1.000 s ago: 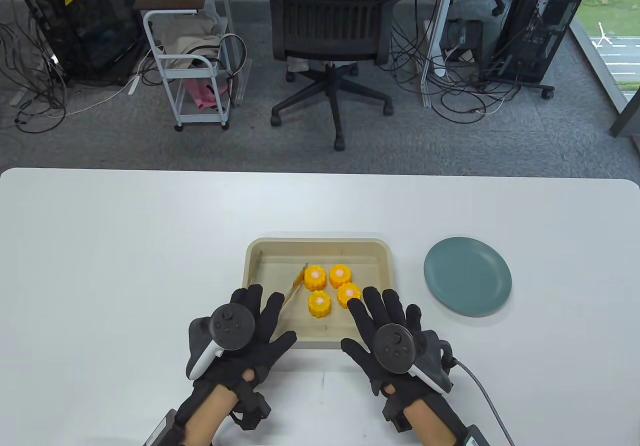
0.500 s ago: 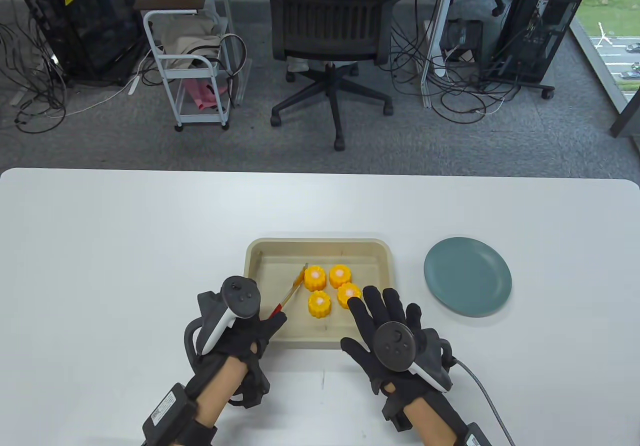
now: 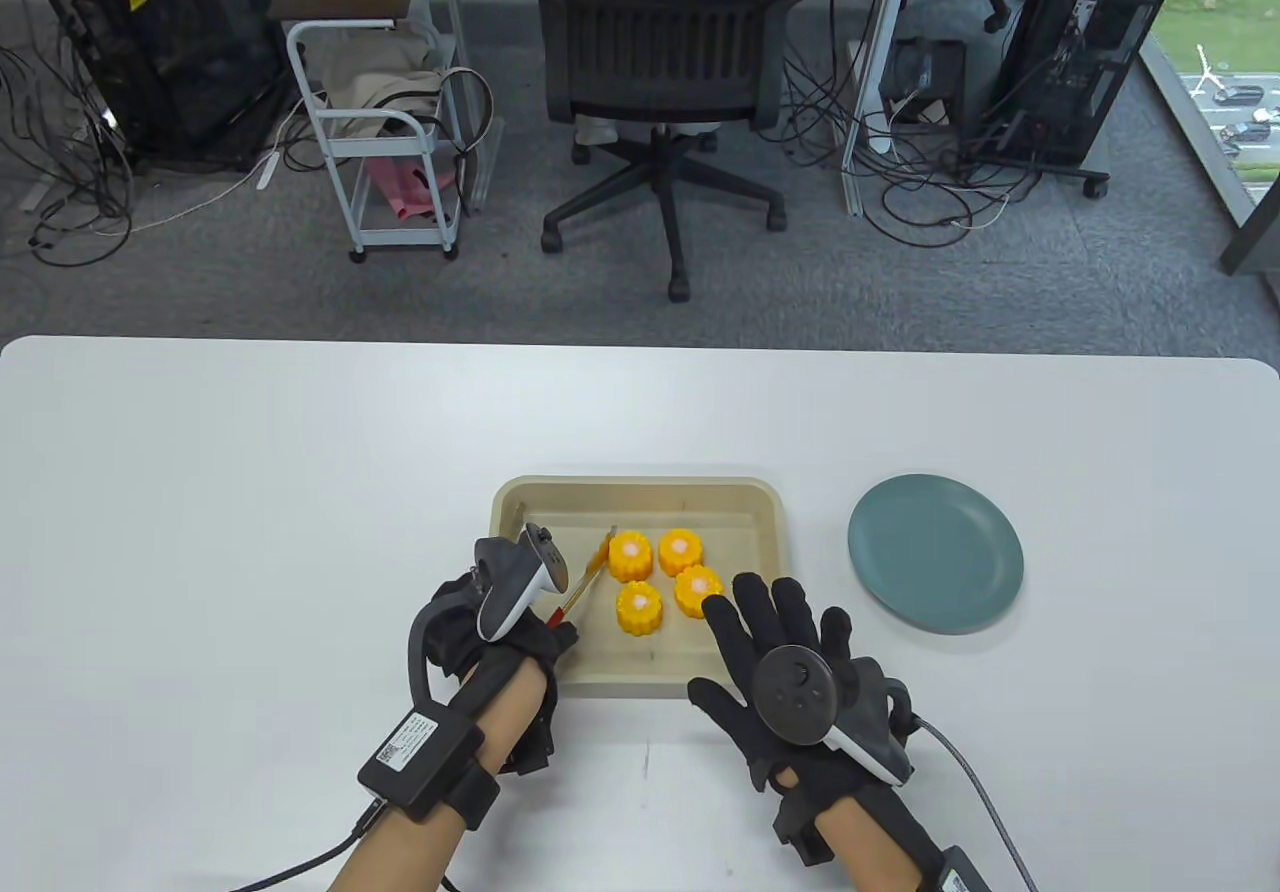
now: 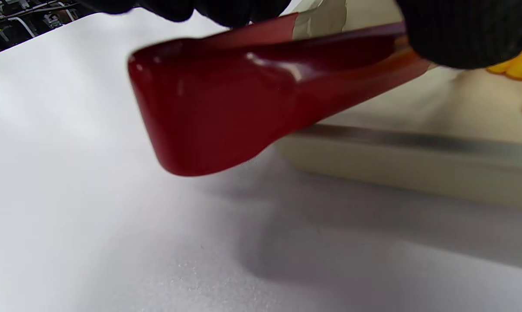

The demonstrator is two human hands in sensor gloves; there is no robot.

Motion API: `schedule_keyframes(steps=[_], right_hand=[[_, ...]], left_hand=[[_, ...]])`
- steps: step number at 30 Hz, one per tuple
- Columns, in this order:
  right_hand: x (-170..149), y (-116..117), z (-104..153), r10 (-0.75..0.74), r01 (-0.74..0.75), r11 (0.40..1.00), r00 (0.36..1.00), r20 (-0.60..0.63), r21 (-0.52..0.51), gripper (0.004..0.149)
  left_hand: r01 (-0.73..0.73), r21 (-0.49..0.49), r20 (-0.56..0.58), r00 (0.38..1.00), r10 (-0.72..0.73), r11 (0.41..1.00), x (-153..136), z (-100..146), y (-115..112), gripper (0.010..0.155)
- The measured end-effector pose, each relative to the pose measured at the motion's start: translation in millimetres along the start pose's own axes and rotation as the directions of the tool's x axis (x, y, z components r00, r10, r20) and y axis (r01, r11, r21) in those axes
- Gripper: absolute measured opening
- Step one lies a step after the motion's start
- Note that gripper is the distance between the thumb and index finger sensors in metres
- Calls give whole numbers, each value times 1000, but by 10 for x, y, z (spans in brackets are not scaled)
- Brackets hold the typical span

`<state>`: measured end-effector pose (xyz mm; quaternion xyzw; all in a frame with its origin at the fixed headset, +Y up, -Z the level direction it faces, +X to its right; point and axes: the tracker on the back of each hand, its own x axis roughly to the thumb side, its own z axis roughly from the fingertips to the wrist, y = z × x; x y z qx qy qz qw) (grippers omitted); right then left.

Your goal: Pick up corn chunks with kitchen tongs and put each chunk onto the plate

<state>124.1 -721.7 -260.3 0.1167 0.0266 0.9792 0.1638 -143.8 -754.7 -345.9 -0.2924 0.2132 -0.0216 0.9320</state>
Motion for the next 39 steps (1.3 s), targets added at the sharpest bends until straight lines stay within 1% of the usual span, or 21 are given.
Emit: schedule_keyframes(steps=[2, 5, 13, 20, 24, 27, 32, 35, 39], right_hand=[[0, -4, 1, -1, 1, 1000, 1000, 2, -4, 74], [1, -3, -1, 3, -3, 1000, 1000, 3, -7, 74], [18, 10, 2, 9, -9, 1000, 1000, 1, 3, 74], [10, 12, 0, 10, -10, 1000, 1000, -9, 11, 74], [7, 11, -1, 9, -9, 1000, 1000, -17, 19, 74], [3, -2, 2, 6, -5, 1000, 1000, -22, 25, 74], [-13, -16, 3, -1, 1, 1000, 1000, -27, 19, 74], [-25, -5, -5, -2, 3, 999, 999, -36, 34, 74], [-28, -3, -5, -4, 5, 999, 999, -39, 37, 74]], left_hand=[[10, -2, -3, 1000, -10, 1000, 22, -22, -26, 103], [49, 32, -28, 998, -48, 998, 61, -30, -42, 103], [167, 74, -113, 981, -158, 983, 179, -35, -72, 103], [180, 103, -128, 978, -167, 978, 192, -16, -70, 98], [135, 114, -101, 987, -124, 984, 163, -32, -65, 96], [60, 103, -58, 997, -54, 993, 99, -38, -40, 95], [-64, 93, 16, 998, 63, 994, -36, 33, 108, 94], [-180, 56, 92, 980, 175, 982, -128, 125, 256, 94], [-329, 53, 198, 929, 313, 943, -260, 289, 473, 94]])
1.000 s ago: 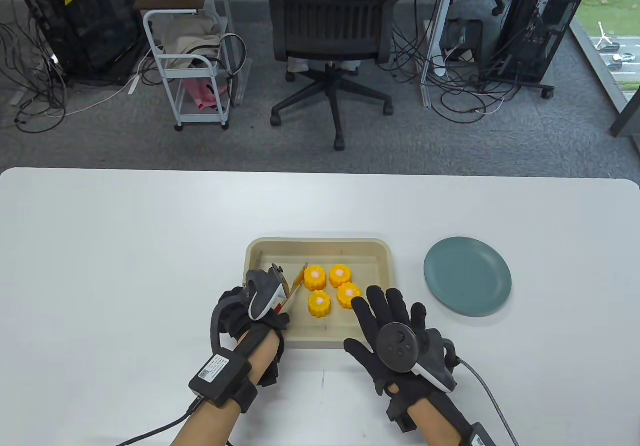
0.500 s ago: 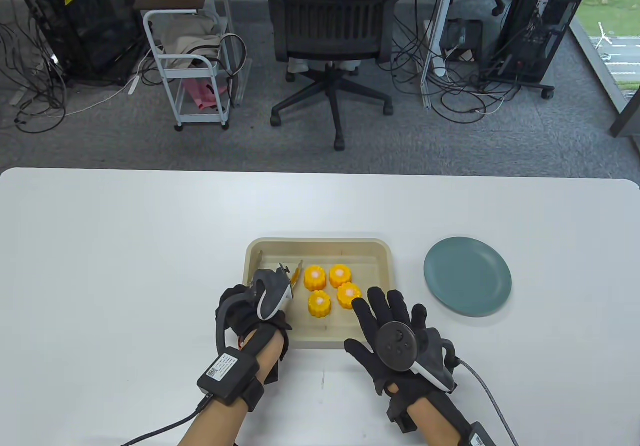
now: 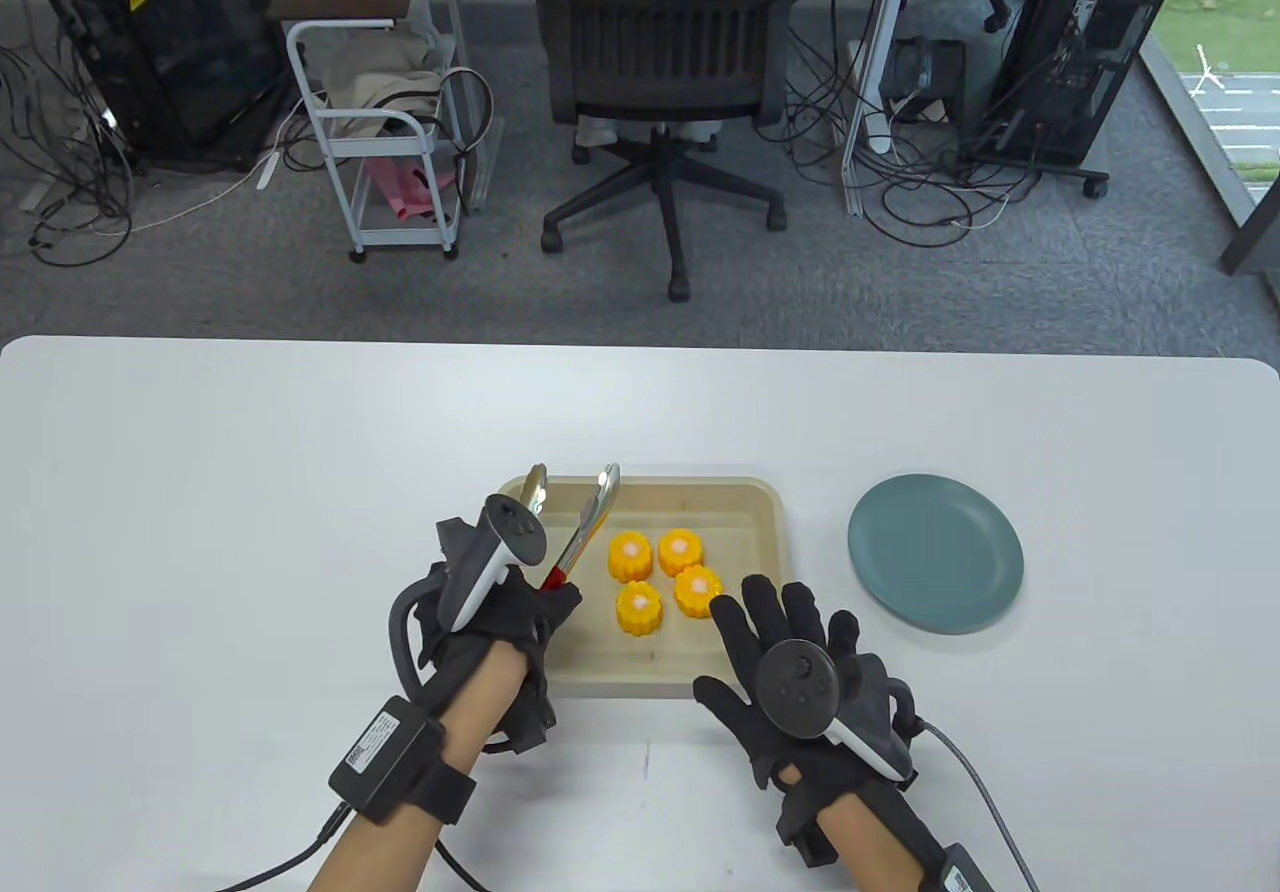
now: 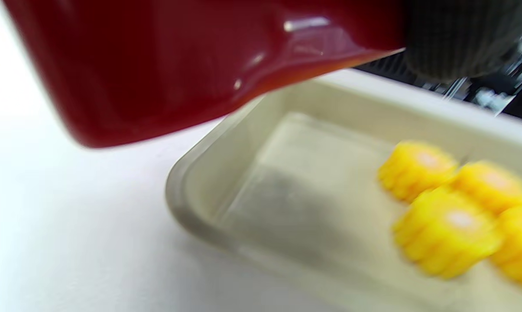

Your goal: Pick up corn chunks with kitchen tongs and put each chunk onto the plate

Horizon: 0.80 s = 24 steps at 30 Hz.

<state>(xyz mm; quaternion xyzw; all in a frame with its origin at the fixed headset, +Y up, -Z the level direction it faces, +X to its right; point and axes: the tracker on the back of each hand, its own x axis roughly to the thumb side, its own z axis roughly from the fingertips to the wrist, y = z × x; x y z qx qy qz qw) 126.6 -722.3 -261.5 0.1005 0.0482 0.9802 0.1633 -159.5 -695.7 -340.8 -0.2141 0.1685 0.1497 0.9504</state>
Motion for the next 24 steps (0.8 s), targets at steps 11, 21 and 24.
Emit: schedule_keyframes(steps=[11, 21, 24], right_hand=[[2, -13, 13, 10, -11, 1000, 999, -31, -14, 75], [7, -16, 36, -6, 5, 1000, 999, -46, -23, 75], [10, -9, 38, -10, 9, 1000, 999, -43, -18, 75]], left_hand=[[-361, 27, 289, 896, 338, 932, -212, 372, 344, 94], [-629, -18, 369, 718, 590, 777, -695, 277, 8, 93], [-667, -114, 453, 625, 636, 736, -785, 139, -168, 96]])
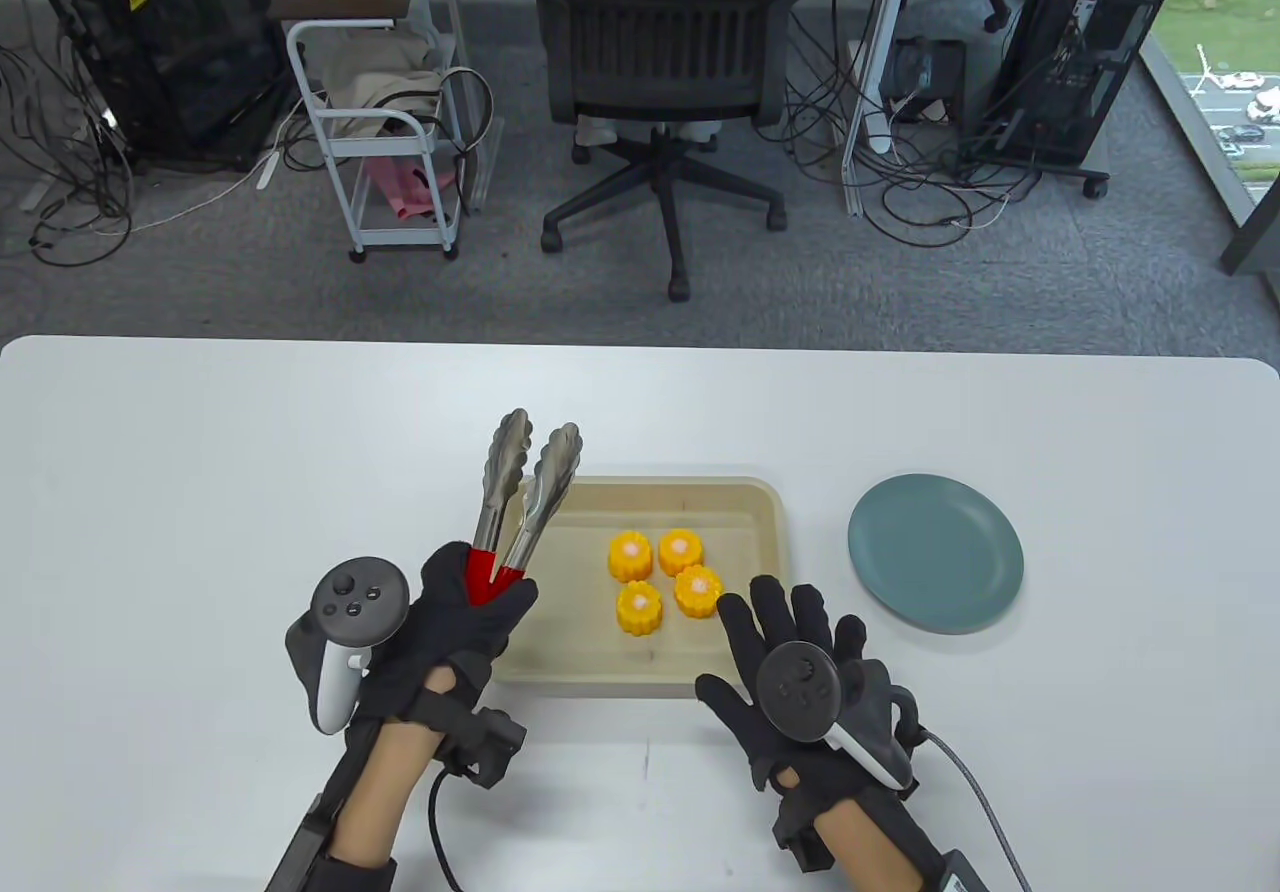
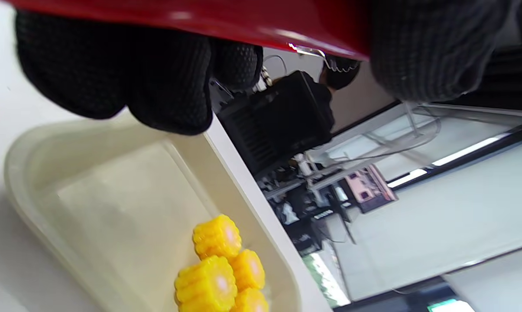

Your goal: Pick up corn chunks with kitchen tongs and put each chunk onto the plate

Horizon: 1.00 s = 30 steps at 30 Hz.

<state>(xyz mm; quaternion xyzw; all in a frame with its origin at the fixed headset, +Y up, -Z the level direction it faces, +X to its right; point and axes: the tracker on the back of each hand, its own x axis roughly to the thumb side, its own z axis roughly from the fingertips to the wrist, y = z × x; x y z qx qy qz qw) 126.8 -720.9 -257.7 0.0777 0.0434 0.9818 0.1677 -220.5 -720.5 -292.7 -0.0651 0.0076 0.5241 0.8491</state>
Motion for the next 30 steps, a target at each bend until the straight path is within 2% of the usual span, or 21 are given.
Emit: schedule_keyframes(steps=[2, 4, 6, 12, 18, 24, 27, 30], right_hand=[[2, 4, 0, -6, 6, 1000, 1000, 1, 3, 75], [7, 9, 1, -10, 10, 1000, 1000, 2, 6, 75], [11, 13, 1, -13, 13, 1000, 1000, 3, 4, 75], [50, -6, 23, -26, 27, 999, 999, 35, -30, 74], [67, -78, 29, -37, 40, 997, 998, 53, -64, 74], [39, -306, -70, -39, 44, 993, 998, 49, -110, 75], [-4, -506, -127, -77, 84, 984, 996, 46, -158, 75], [-116, -737, -210, -58, 59, 976, 998, 12, -209, 76]], left_hand=[[-25, -27, 8, 1000, 25, 999, -69, 8, -8, 96], [19, -70, 4, 1000, -19, 997, -91, 7, -1, 96], [23, -39, 23, 999, -22, 999, -103, 5, -25, 94], [71, -74, 61, 996, -66, 995, -77, -4, -171, 93], [55, -43, 113, 992, -50, 998, 21, 46, -104, 92], [43, -3, 136, 990, -43, 999, 32, 72, -23, 92], [57, -7, 124, 991, -56, 998, 14, 65, -16, 94], [71, -4, 126, 990, -70, 998, 26, 72, -17, 94]])
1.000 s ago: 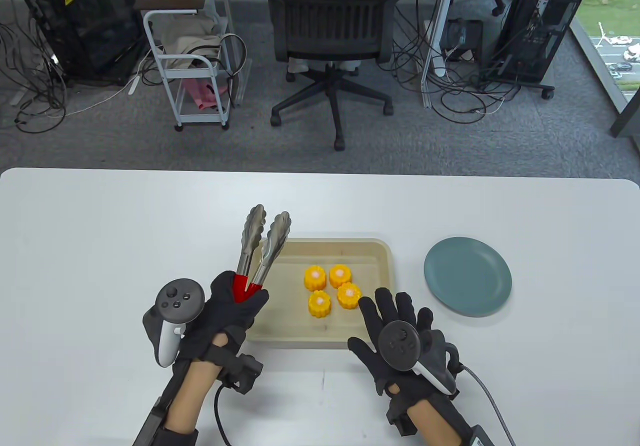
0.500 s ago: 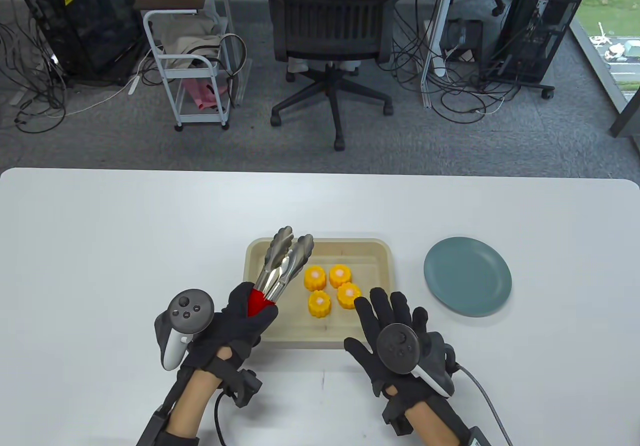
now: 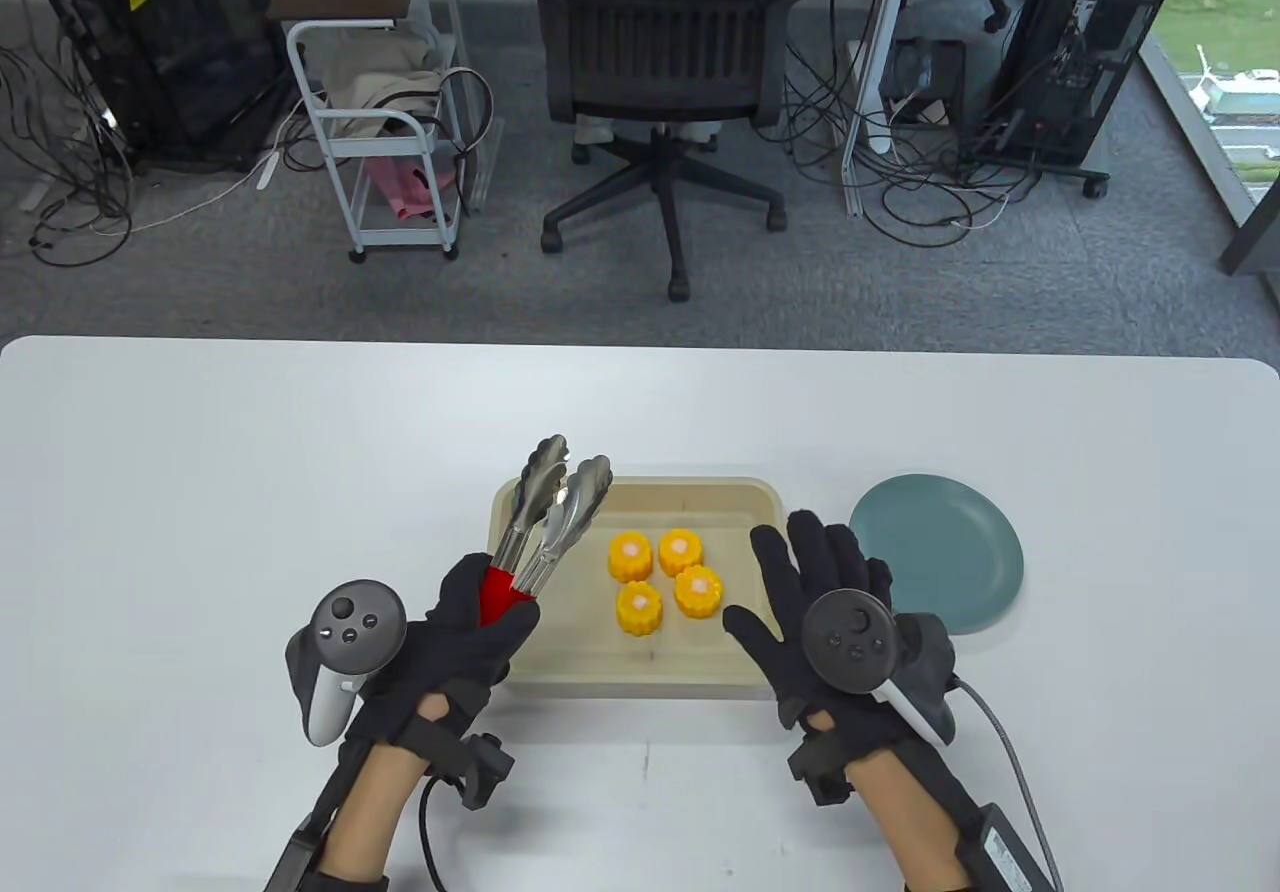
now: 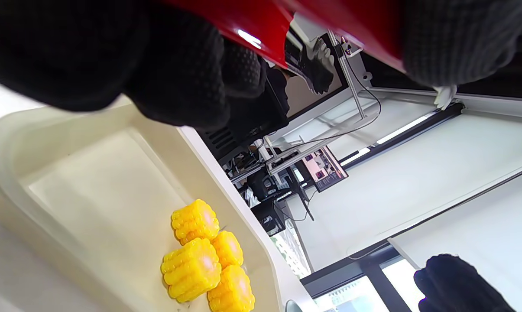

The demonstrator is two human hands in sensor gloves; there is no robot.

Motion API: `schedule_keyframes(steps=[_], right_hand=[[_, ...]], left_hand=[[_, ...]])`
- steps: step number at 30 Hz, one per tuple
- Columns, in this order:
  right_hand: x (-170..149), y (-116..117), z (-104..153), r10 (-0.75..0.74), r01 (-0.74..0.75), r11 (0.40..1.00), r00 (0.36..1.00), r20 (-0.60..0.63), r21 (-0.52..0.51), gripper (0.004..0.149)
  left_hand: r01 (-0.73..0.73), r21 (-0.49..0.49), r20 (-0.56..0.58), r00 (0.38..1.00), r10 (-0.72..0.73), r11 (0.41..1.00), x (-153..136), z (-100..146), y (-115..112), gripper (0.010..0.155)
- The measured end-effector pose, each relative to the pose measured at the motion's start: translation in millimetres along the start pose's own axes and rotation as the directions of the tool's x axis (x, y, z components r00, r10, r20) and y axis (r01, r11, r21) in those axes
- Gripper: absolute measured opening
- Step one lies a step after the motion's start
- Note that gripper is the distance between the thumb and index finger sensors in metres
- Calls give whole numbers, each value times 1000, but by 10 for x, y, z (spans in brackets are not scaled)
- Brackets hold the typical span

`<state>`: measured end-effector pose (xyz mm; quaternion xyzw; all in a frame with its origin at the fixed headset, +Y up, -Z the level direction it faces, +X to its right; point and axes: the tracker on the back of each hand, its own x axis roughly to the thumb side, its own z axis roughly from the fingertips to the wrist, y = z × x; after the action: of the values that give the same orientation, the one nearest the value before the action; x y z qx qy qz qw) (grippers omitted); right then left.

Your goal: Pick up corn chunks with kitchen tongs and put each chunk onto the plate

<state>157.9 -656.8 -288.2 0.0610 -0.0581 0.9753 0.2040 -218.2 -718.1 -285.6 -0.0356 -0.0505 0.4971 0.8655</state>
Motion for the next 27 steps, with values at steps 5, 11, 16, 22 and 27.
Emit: schedule_keyframes(steps=[5, 11, 16, 22, 27], right_hand=[[-319, -309, -221, -7, -2, 997, 994, -110, -80, 79], [-1032, -538, -519, 64, -110, 987, 940, -335, -119, 82], [-1617, -428, -699, 65, -128, 989, 836, -544, -79, 88], [-2227, -88, -846, 134, -133, 990, 699, -702, 56, 93], [-2513, 227, -866, 145, -69, 989, 600, -787, 129, 96]], left_hand=[[-4, -8, -12, 1000, 4, 1000, -18, -1, 7, 94], [1, -4, -35, 999, -1, 1000, -82, -22, 29, 94], [7, -11, -54, 999, -7, 1000, -105, -32, 43, 94], [13, -17, -59, 998, -14, 1000, -104, -35, 51, 94], [16, -20, -68, 997, -18, 1000, -128, -47, 52, 94]])
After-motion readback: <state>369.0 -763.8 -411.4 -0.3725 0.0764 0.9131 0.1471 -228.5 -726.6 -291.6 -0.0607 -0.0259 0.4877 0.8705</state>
